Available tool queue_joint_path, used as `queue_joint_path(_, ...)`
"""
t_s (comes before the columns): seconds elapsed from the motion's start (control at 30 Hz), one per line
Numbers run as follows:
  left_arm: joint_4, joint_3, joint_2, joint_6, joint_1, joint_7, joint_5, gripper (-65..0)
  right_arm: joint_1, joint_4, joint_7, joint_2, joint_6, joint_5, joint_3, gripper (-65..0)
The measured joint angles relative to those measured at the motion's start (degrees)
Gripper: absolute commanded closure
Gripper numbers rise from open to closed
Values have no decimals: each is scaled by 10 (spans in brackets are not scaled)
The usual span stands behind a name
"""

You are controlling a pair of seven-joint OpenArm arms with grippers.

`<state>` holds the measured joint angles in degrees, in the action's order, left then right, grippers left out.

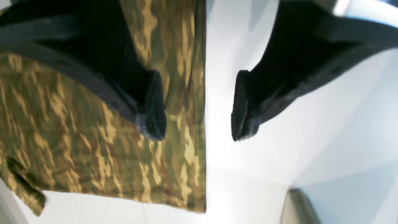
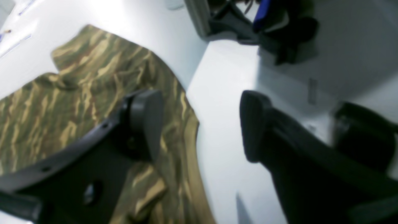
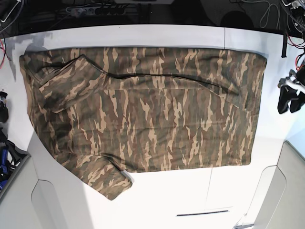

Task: Fold the T-shirt properly
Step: 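Release the hem and move both grippers to the shirt's side edge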

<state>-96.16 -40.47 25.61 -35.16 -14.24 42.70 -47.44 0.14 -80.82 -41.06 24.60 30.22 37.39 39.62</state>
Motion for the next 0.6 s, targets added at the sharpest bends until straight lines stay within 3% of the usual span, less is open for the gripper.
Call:
queue_joint_path(0.23,146,94,33,7,105,-21,59,-366,137,191,86,8,0,-63,-111,-384)
queue_joint_path(0.5,390,191,49,17,268,-85,127,-366,257,396,207,7,-46,-126,-204,-384)
queue_joint_path(0.6,483,223,47,16,323,-119,143,-366,281,446,219,7,-47,-141,-224,-384)
